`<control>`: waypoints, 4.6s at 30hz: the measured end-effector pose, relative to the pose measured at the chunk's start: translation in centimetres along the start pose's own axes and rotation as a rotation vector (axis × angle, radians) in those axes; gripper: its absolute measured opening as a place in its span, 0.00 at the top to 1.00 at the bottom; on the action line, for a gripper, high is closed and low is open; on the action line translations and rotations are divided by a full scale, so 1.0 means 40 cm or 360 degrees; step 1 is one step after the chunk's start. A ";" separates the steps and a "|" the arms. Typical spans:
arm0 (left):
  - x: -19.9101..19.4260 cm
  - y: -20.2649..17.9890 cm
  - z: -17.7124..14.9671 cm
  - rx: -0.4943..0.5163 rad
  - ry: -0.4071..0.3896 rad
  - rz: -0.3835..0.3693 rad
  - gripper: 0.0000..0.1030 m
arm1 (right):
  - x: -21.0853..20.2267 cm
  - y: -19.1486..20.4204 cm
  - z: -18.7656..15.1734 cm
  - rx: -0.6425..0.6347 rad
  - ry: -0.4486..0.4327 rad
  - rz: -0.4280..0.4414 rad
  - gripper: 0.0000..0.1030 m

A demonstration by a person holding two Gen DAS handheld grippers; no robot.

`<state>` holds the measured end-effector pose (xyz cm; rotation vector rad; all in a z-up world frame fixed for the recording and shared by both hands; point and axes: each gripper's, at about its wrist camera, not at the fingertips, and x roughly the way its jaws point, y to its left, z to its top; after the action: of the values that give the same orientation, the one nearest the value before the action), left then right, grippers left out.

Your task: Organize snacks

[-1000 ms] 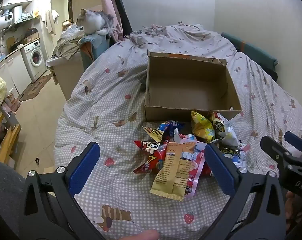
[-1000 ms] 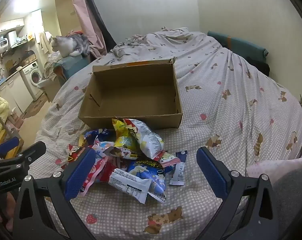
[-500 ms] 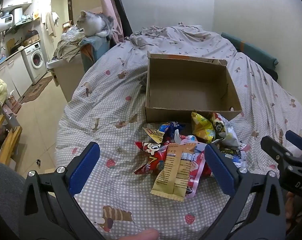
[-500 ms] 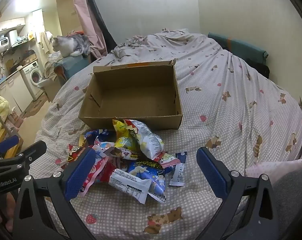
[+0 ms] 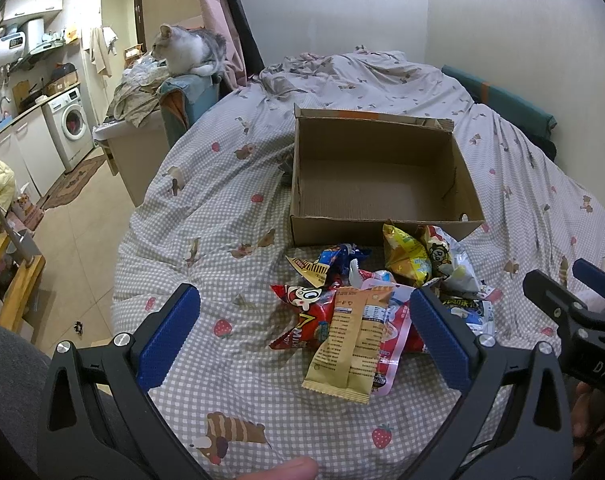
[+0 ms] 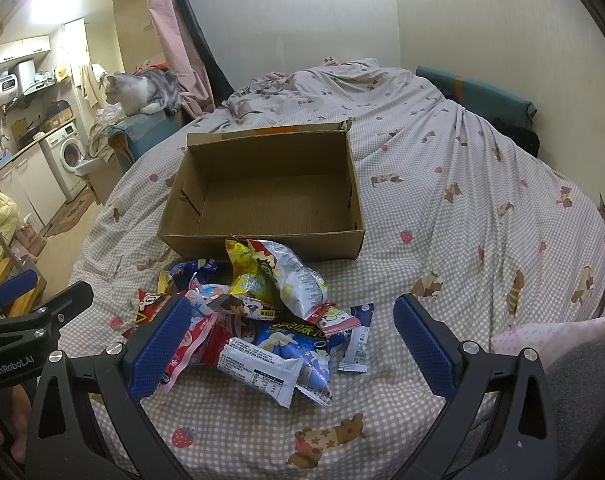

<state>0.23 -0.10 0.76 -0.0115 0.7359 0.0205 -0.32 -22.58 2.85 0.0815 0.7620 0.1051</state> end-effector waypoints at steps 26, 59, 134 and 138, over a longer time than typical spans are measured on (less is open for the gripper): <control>-0.005 0.010 -0.006 0.0007 -0.0013 0.0006 0.00 | -0.002 -0.004 0.001 -0.0005 -0.0009 -0.0001 0.00; -0.006 0.008 -0.005 0.0009 -0.0015 0.0010 0.00 | -0.009 -0.007 0.009 -0.0007 -0.0017 -0.0003 0.00; 0.204 0.051 0.086 -0.0236 0.0948 -0.0267 0.64 | 0.377 -0.266 0.021 0.0703 0.0938 0.0472 0.43; 0.232 0.062 0.096 -0.0264 0.0963 -0.0274 0.64 | 0.419 -0.250 0.007 0.0678 0.0999 0.0441 0.56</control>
<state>9.65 2.57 -2.62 -0.2480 1.3340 -0.0901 12.58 -30.40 -9.53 0.5806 1.3903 0.2365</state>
